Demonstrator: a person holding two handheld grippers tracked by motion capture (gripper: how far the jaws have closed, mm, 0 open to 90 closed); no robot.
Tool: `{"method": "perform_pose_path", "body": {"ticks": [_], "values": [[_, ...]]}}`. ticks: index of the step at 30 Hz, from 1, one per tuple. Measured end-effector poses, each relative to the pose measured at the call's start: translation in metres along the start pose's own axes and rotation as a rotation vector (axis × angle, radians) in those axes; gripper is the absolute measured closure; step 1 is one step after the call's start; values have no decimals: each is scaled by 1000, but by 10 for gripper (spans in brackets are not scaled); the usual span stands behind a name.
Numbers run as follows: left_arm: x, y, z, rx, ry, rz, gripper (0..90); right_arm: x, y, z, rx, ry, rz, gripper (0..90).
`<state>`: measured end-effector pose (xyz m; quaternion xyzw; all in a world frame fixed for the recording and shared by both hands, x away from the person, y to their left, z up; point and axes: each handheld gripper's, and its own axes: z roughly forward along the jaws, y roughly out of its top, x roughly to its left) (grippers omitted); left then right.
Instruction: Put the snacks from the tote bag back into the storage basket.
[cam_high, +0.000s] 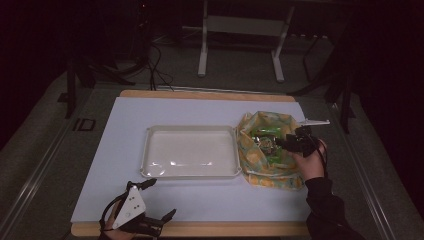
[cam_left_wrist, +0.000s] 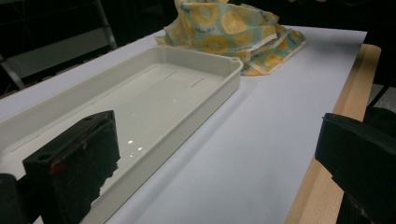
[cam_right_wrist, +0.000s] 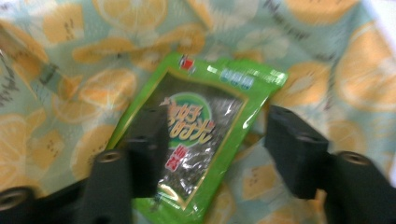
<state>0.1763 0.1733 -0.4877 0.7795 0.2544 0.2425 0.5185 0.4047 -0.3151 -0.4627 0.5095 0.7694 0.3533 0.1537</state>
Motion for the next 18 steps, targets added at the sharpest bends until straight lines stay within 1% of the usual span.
{"method": "perform_pose_path", "body": {"ticks": [1,2,3,4,5,6,7,8,9,10,11,12,13,15,16,18], "values": [[0,0,0,0,0,0,3,-1,0,3,23,-4,22,418],[0,0,0,0,0,0,3,-2,0,5,39,-1,34,441],[0,0,0,0,-1,0,3,-3,0,6,37,8,38,468],[0,0,0,2,0,2,4,-3,0,8,52,-9,47,479],[0,0,0,4,0,3,3,-4,1,9,60,-17,49,496],[0,0,0,4,0,3,3,-4,1,9,60,-17,49,496],[-1,0,1,4,-1,6,4,-6,1,12,72,-12,71,483],[-1,0,1,4,-1,4,4,-6,2,14,89,-10,79,484],[0,0,1,4,-1,3,3,-7,3,16,102,-12,87,506],[0,0,1,5,-1,4,3,-9,3,18,115,0,99,534],[0,0,1,5,-1,3,4,-11,3,20,125,20,119,538],[0,0,1,5,-1,3,3,-13,4,22,130,33,136,565],[0,0,1,6,-2,4,3,-15,4,23,137,45,152,569],[0,-1,1,8,-3,5,3,-17,3,27,146,45,178,569],[0,-1,1,8,-4,4,4,-19,3,28,152,46,178,568],[0,-1,1,9,-4,2,3,-20,3,31,160,31,179,568]]}}
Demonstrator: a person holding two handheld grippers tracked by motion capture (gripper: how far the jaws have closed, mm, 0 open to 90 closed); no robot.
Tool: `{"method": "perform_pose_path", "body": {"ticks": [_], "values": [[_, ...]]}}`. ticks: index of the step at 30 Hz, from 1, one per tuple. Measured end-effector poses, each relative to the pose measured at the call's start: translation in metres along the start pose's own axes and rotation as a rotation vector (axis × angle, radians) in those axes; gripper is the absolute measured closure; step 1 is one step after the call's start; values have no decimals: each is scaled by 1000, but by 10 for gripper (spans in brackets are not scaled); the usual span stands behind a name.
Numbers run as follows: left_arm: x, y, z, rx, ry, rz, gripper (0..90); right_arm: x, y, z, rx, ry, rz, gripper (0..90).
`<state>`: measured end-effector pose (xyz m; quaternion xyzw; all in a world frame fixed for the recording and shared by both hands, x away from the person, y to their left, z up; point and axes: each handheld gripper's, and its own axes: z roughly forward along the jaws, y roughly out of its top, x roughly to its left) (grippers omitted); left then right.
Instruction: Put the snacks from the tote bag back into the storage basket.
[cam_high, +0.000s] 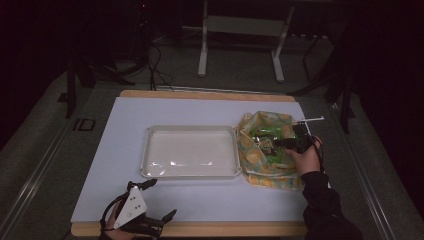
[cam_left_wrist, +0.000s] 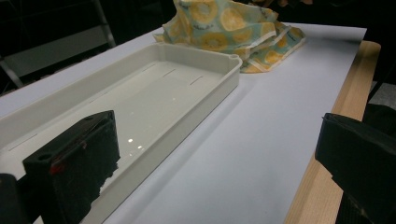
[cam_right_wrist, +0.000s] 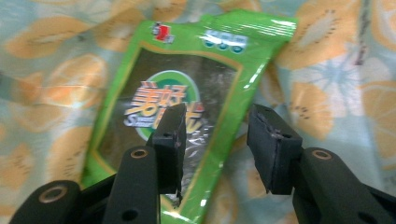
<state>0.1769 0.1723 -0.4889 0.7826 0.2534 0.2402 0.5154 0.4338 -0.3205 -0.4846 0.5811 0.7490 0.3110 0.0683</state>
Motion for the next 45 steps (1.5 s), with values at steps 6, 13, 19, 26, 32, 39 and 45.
{"method": "perform_pose_path", "body": {"ticks": [6,13,19,26,32,39,45], "values": [[0,0,0,2,0,-2,4,-5,2,7,31,26,30,606],[0,0,1,1,-1,-2,4,-8,3,17,76,43,36,671],[0,0,1,2,-3,0,4,-9,0,23,86,41,28,711],[-1,0,1,0,-4,3,3,1,0,25,100,5,-4,833],[-1,0,1,6,-5,8,3,1,0,24,96,7,29,871],[-1,0,1,6,-5,7,3,-3,-1,18,81,49,73,884],[-1,0,1,3,-2,6,3,-2,2,7,57,53,61,889]]}}
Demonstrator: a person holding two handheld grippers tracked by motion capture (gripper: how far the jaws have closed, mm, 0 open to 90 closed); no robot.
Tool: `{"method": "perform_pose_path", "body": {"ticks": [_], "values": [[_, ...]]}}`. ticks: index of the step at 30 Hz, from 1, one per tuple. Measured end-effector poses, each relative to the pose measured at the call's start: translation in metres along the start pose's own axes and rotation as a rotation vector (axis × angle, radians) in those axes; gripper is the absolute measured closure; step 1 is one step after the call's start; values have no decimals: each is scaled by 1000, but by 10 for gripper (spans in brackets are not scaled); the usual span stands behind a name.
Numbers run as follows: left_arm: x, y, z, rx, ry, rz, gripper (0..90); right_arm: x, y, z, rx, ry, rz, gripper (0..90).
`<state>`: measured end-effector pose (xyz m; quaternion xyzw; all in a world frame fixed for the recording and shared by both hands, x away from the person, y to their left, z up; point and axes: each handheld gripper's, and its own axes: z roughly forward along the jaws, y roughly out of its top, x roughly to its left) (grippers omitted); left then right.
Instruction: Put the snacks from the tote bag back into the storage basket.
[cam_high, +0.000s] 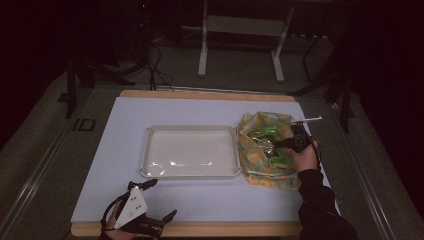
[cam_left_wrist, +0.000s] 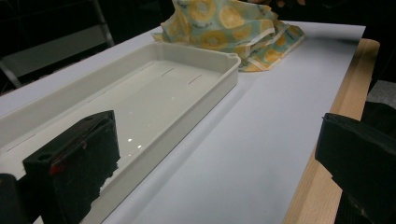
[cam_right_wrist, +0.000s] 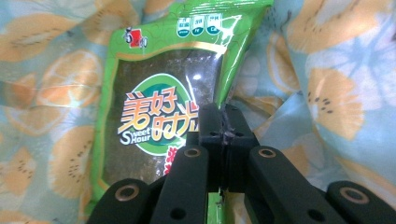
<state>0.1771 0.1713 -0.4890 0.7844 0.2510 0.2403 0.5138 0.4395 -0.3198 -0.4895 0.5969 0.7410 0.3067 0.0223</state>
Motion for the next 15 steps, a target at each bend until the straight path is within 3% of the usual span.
{"method": "perform_pose_path", "body": {"ticks": [15], "values": [[0,0,0,3,1,1,3,3,1,-37,-86,4,-2,891]]}}
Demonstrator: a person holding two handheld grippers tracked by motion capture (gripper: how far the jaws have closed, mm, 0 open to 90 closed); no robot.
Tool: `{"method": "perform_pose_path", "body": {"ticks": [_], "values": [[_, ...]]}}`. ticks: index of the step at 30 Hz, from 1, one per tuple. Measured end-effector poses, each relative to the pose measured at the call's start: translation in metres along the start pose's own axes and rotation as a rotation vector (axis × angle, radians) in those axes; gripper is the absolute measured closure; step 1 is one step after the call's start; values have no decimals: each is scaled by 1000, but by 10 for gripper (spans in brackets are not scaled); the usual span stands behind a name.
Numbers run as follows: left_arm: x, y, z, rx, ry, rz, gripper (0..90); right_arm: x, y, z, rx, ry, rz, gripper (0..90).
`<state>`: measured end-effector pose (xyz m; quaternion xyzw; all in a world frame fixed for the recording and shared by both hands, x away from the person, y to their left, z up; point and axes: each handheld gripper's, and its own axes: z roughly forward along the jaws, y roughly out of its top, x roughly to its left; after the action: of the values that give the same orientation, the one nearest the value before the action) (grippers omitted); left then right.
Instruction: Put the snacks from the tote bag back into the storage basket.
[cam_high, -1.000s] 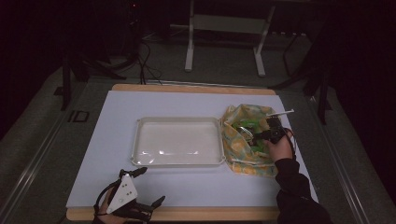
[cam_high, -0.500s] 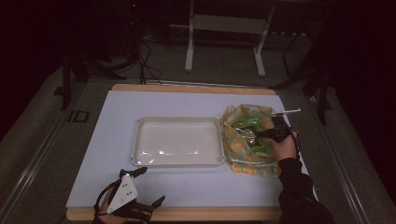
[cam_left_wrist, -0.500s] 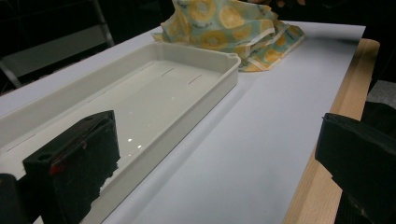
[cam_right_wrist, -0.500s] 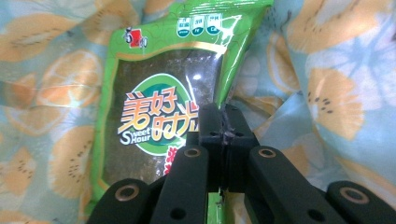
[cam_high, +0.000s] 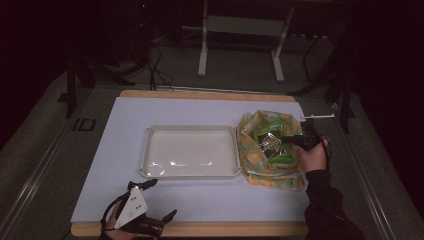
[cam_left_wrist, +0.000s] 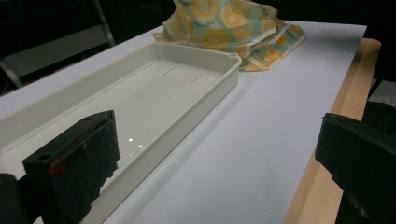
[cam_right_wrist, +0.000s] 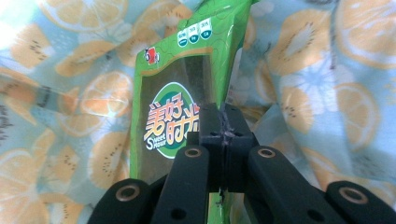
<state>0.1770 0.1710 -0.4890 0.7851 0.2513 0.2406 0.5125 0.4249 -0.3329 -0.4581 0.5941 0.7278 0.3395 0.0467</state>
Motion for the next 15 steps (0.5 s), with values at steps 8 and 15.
{"method": "perform_pose_path", "body": {"ticks": [8,15], "values": [[0,0,0,1,1,2,3,-2,2,-26,-59,1,4,891],[0,0,1,2,0,2,3,-6,1,-44,-91,0,6,891]]}}
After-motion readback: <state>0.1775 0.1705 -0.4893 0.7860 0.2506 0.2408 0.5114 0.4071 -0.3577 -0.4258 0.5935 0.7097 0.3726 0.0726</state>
